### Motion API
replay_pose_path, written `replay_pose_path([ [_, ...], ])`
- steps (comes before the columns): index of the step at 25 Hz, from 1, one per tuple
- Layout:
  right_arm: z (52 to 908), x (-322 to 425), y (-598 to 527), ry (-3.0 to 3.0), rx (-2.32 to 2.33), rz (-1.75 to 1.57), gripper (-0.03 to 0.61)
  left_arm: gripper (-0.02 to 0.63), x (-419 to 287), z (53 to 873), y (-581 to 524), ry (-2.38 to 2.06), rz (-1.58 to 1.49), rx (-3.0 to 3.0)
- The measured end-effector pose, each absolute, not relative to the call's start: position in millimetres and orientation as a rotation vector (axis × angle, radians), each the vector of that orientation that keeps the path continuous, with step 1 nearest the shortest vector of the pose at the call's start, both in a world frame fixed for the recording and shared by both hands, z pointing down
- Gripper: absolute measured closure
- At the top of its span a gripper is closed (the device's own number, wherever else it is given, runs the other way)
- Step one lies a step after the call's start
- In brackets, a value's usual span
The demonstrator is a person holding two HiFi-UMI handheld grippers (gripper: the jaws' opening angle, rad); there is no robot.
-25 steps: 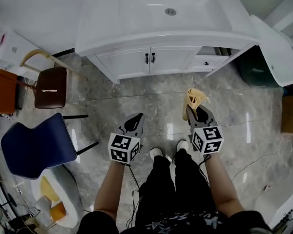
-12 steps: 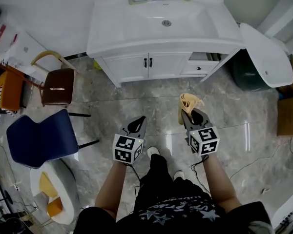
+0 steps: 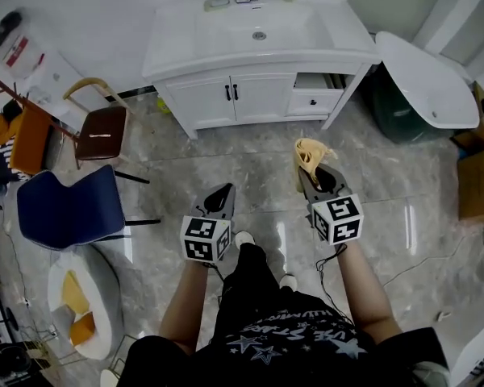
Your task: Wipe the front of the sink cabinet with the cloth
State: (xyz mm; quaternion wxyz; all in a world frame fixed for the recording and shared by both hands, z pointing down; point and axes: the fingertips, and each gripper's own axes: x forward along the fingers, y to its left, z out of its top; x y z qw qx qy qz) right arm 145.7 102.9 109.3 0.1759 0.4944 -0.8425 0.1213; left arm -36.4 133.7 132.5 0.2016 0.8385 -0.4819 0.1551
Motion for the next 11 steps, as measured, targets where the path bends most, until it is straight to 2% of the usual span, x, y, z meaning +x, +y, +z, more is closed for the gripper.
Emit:
replay_pose_path([
  [11,98,218,226,-2.395,1.389,0.344,0.499,0.597,27,109,263,-1.402,0.456,2.326],
])
